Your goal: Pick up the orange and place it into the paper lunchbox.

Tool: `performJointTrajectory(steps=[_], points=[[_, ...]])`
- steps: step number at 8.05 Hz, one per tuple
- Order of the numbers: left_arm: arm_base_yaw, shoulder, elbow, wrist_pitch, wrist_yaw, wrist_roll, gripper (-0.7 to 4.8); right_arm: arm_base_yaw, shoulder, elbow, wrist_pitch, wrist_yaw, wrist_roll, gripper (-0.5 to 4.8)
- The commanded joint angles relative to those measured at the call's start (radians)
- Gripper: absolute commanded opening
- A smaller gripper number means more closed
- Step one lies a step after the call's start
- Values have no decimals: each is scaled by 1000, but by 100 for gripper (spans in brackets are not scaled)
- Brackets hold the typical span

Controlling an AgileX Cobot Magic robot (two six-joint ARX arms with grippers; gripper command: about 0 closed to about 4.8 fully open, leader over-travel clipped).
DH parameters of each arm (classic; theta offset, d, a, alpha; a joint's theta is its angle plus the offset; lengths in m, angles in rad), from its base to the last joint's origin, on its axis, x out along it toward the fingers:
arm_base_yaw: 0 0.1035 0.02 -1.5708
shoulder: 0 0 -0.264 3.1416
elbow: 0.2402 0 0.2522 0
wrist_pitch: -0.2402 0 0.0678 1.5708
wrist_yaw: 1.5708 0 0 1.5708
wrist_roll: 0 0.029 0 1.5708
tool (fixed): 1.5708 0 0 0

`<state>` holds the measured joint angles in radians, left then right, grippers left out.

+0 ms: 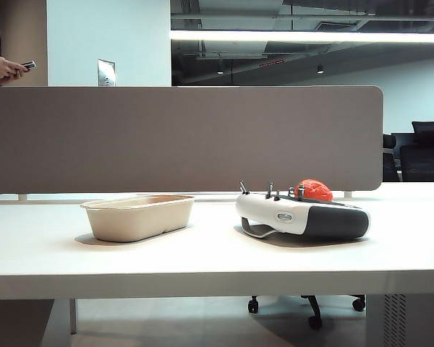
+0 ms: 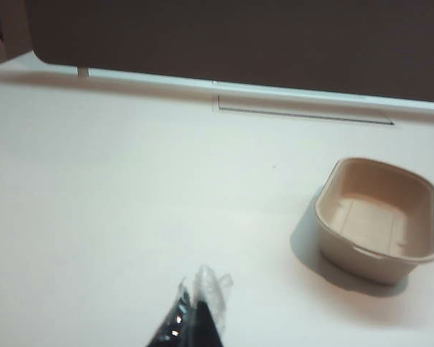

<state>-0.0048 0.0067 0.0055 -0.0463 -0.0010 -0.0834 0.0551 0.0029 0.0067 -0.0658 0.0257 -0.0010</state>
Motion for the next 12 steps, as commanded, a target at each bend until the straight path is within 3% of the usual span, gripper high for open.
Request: performJointTrajectory(steps=[1,4,7,9,10,11,12], points=[[0,-3,0,4,0,0,-5,1,-1,-2,21,-3,2,-5],[0,-3,6,45,-3,-27,-5,1,0,33,24,-2,26,-5],[0,1,92,-10,-74,-183,-5,1,0,113,10,2,76,-5],[0,3,204,-67,-75,-179,-5,0,10,211,2,27,76,-5],[-1,98,386,-180,3,-180,-6,0,189,439,5,71,76,-5],[-1,132,412,-179,23,-179,-5,0,235,477,16,74,76,-5],[-1,338,554,-184,43,-177,-5,0,484,657,19,72,75,-5]])
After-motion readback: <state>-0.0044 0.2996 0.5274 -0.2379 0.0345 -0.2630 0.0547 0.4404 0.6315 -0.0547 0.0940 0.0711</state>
